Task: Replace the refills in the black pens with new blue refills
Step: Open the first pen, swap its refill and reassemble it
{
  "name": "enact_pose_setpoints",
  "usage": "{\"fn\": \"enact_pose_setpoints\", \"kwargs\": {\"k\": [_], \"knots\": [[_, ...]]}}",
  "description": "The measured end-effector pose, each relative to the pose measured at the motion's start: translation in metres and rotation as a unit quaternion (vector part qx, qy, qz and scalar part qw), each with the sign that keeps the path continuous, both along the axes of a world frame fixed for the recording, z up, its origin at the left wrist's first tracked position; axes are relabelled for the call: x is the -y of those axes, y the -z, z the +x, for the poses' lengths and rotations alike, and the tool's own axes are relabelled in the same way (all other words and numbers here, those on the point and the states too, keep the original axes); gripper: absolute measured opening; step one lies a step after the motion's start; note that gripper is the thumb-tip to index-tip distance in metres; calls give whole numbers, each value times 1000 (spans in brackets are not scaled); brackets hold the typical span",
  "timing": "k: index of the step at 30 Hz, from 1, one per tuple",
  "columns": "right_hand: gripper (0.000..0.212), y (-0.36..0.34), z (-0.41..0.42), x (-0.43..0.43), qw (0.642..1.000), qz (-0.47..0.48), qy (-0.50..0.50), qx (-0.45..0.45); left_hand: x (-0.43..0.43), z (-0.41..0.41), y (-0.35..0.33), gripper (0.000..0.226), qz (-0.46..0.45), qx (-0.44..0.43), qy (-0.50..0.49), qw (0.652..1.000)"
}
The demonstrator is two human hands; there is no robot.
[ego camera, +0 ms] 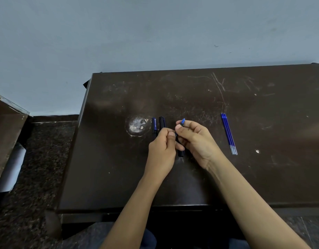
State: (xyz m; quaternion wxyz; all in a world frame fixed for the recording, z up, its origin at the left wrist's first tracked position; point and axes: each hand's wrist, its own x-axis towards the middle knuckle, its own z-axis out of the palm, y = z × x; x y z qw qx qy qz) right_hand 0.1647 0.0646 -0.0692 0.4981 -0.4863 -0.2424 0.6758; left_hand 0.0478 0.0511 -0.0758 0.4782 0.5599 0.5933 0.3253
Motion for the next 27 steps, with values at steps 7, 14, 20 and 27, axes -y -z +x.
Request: {"fn": "enact_pose_setpoints", "kwargs": {"k": [7,14,20,27], "knots": [[25,0,5,-3,999,-10,14,-46,-2,-2,0,19,5,-4,-6,1000],[18,2,9,-4,997,-24,71,-14,-1,-2,0,21,1,-8,13,1000],[31,4,29,-12,974,-24,222,-19,0,-3,2,24,1,-12,-12,1000],[25,19,18,-3,866,102,25,488,-3,-7,1,21,16,-18,-64,998]]}}
